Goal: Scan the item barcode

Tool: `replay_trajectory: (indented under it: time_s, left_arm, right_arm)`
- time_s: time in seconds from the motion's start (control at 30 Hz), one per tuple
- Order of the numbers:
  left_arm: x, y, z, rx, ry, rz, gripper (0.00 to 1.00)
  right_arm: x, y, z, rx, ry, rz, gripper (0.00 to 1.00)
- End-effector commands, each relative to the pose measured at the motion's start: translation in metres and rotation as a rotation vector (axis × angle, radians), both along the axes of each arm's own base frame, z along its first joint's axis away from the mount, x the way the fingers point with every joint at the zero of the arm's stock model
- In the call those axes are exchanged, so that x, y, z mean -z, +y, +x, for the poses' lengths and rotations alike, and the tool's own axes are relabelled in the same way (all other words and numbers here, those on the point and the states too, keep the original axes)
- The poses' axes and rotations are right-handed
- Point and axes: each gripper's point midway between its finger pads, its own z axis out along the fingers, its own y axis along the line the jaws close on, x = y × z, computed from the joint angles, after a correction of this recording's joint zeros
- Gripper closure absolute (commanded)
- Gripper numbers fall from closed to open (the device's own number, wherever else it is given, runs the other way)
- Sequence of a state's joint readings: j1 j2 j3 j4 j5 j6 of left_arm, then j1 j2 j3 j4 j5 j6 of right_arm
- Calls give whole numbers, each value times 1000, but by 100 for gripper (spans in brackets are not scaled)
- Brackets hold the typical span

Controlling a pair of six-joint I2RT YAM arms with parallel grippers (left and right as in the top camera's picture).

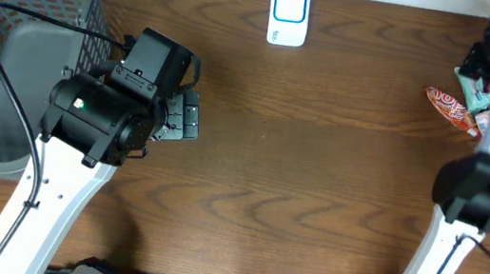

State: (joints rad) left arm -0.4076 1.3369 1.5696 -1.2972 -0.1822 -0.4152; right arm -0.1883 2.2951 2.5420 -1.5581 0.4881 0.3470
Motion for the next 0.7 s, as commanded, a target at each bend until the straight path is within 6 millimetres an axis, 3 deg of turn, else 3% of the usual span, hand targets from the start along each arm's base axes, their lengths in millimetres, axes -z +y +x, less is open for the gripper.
replay_trajectory:
  time_s: [0.0,0.23,0.4,0.67]
  left_arm:
    - [-3,1,0,-6,-8,-2,2]
    - [-3,1,0,-6,-8,-2,2]
    - [-3,1,0,-6,-8,-2,2]
    - [-3,1,0,-6,-8,-3,2]
  right_arm:
    - [-64,27,-23,4,-173,103,1]
    - [-119,66,-65,-93,-237,139,1]
    - [-147,97,-97,-181,-279,124,1]
    - [-158,142,-172,-327,-356,182,1]
